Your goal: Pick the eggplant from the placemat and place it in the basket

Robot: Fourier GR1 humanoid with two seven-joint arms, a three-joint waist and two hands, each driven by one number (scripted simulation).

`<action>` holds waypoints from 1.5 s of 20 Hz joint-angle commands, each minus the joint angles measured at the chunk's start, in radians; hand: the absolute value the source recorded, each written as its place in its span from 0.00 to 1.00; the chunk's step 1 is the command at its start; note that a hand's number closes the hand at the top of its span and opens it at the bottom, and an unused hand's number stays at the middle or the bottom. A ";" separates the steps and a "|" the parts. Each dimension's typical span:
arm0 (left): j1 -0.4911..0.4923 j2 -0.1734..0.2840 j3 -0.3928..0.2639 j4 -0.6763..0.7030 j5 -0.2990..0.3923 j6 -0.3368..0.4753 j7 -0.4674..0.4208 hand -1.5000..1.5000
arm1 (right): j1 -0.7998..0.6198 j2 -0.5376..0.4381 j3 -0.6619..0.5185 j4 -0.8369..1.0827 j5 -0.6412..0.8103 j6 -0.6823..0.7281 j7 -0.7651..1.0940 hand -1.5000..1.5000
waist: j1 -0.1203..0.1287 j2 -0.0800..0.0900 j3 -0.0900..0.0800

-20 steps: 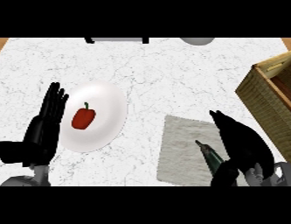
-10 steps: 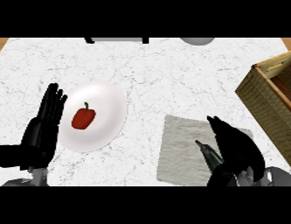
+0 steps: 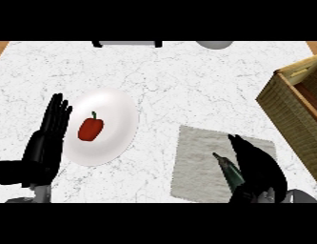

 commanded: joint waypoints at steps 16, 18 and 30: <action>-0.009 -0.026 0.034 -0.058 -0.038 -0.036 0.082 0.50 | 0.052 0.205 -0.075 0.162 0.171 0.056 0.058 0.00 | 0.005 0.001 0.001; -0.010 -0.050 0.053 0.018 -0.045 -0.045 0.006 0.50 | 0.103 0.176 -0.091 0.092 0.173 0.086 0.063 0.00 | 0.000 0.001 0.000; -0.010 -0.055 0.066 -0.030 -0.058 -0.067 0.057 0.50 | 0.123 0.194 -0.042 0.203 0.265 0.137 -0.140 1.00 | 0.004 0.001 0.001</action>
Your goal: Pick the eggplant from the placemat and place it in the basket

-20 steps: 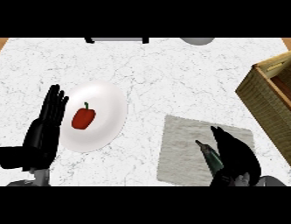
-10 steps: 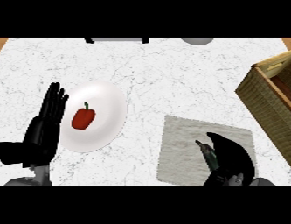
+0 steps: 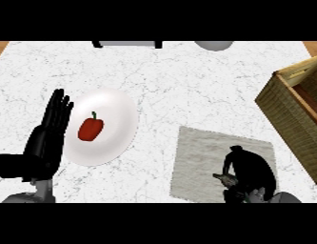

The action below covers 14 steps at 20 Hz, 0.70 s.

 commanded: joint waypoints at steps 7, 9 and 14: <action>-0.013 -0.016 -0.017 0.003 -0.018 -0.019 0.007 0.50 | -0.224 0.166 -0.188 0.259 0.092 -0.061 0.197 1.00 | 0.044 0.026 0.012; -0.011 -0.020 -0.018 0.000 -0.025 -0.013 -0.012 0.50 | -0.260 0.143 -0.303 0.318 0.133 -0.163 0.243 1.00 | 0.058 0.035 0.012; -0.043 -0.027 -0.035 0.026 -0.030 -0.029 -0.022 0.50 | -0.452 0.137 -0.429 0.506 0.262 -0.269 0.309 1.00 | 0.092 0.047 0.011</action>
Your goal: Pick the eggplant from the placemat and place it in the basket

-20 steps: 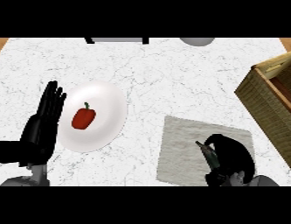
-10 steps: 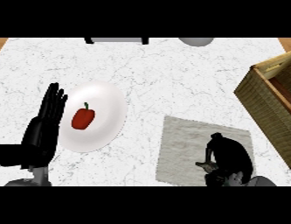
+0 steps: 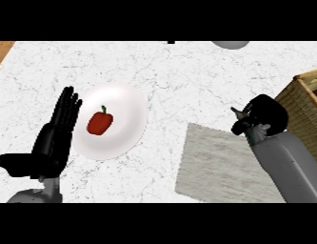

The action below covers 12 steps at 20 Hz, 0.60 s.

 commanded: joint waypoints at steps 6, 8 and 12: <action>-0.034 -0.018 -0.020 0.024 -0.011 -0.001 0.005 0.50 | -0.351 0.070 -0.157 0.274 0.263 -0.272 0.202 1.00 | 0.035 0.004 0.002; -0.041 -0.009 -0.012 0.015 -0.016 0.008 0.029 0.50 | -0.408 0.097 -0.175 0.271 0.318 -0.332 0.217 1.00 | 0.026 -0.006 0.002; -0.004 -0.020 -0.030 0.014 -0.016 -0.005 -0.003 0.50 | -0.531 0.110 -0.192 0.260 0.455 -0.405 0.224 1.00 | 0.014 -0.018 -0.001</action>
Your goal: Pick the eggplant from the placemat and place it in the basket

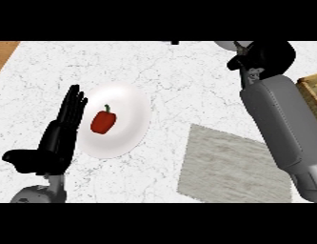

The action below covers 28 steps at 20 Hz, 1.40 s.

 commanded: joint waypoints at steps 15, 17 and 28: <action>0.053 0.008 0.016 -0.045 -0.007 0.009 0.002 0.50 | -0.375 0.170 -0.239 0.163 0.469 -0.154 0.336 1.00 | -0.051 -0.019 -0.001; 0.051 0.017 0.047 -0.018 0.007 0.009 0.003 0.50 | -0.378 0.175 -0.263 0.121 0.511 -0.078 0.336 1.00 | -0.081 -0.028 -0.001; 0.091 0.006 0.071 -0.046 0.014 0.031 0.015 0.50 | -0.244 0.127 -0.381 -0.027 0.605 0.032 0.251 1.00 | -0.116 -0.034 0.001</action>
